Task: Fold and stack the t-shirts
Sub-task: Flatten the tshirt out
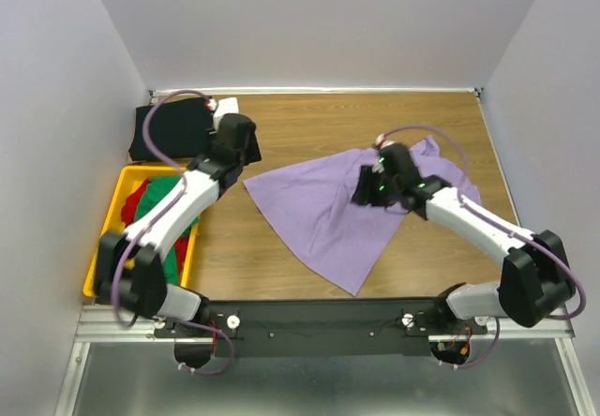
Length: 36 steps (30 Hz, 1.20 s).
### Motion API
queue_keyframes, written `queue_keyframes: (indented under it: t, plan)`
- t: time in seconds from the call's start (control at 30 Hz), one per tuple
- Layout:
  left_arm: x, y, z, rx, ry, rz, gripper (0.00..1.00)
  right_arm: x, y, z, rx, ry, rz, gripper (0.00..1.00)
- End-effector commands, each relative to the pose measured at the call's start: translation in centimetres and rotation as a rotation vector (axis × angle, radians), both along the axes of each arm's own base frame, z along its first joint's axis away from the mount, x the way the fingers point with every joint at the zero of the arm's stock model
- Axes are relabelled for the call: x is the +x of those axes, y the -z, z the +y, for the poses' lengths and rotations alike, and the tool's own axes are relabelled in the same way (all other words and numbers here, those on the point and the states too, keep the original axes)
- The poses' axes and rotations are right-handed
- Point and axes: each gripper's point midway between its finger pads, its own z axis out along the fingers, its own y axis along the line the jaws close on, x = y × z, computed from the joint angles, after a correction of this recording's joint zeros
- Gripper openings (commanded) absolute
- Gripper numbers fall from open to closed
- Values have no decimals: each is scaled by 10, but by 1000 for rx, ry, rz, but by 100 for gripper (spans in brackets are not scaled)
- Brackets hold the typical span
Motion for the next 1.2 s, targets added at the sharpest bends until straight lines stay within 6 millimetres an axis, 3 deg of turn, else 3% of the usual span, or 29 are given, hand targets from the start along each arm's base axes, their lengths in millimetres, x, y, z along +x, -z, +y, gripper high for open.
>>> queue_keyframes:
  t: [0.0,0.07,0.1,0.13,0.23,0.3,0.33,0.4,0.43,0.47,0.5,0.57,0.6,0.63,0.67,0.7,0.73,0.83,0.87,0.93,0.97,1.03,1.1,1.13,1.17]
  plan:
    - [-34,-73,23,-51,-30,-224,74,-81,56,37,-68,-137,232,55]
    - [-53,-76,31,-60,-26,-261,80,-104,67,57,-104,-201,258,55]
    - [-66,-99,36,-93,-27,-340,82,-110,74,63,-123,-221,274,55]
    - [-74,-92,39,-95,-19,-343,85,-117,82,74,-140,-250,300,55]
    - [-98,-98,47,-127,-10,-423,86,-125,96,97,-169,-302,330,54]
    - [-109,-110,50,-161,-1,-499,86,-123,101,110,-171,-306,329,54]
    - [-113,-97,50,-161,5,-493,86,-121,105,115,-178,-306,334,54]
    - [-119,-104,50,-200,12,-553,86,-114,115,133,-182,-309,337,54]
    - [-120,-94,49,-203,20,-545,86,-110,117,142,-170,-312,338,54]
    - [-121,-92,48,-210,23,-552,86,-109,135,146,-190,-311,366,54]
    - [-123,-95,49,-223,21,-573,85,-97,128,167,-152,-322,346,54]
    - [-123,-90,48,-213,27,-563,85,-87,135,186,-140,-342,351,54]
    - [-122,-89,49,-205,24,-559,85,-70,133,212,-112,-357,326,54]
    - [-121,-92,50,-190,26,-563,86,-64,136,224,-97,-369,325,54]
    - [-120,-90,52,-178,16,-555,85,-42,128,253,-61,-381,274,54]
    - [-119,-89,52,-174,14,-552,85,-40,128,253,-67,-378,267,54]
    - [-118,-90,52,-175,10,-551,85,-18,122,277,-38,-378,221,54]
    - [-117,-85,48,-183,30,-533,85,25,111,298,41,-328,186,54]
    - [-117,-83,45,-186,45,-526,86,44,107,292,65,-291,181,54]
    - [-116,-81,43,-185,49,-518,86,59,91,291,103,-280,166,55]
    - [-115,-79,42,-182,56,-508,86,68,67,287,118,-289,120,56]
    - [-113,-76,40,-180,65,-497,86,76,40,273,93,-273,46,57]
    - [-111,-69,34,-182,86,-471,86,72,8,241,64,-248,-11,57]
    - [-110,-65,28,-189,114,-454,85,77,6,217,26,-189,-27,57]
    - [-110,-58,25,-193,123,-423,85,64,-6,191,21,-154,-32,57]
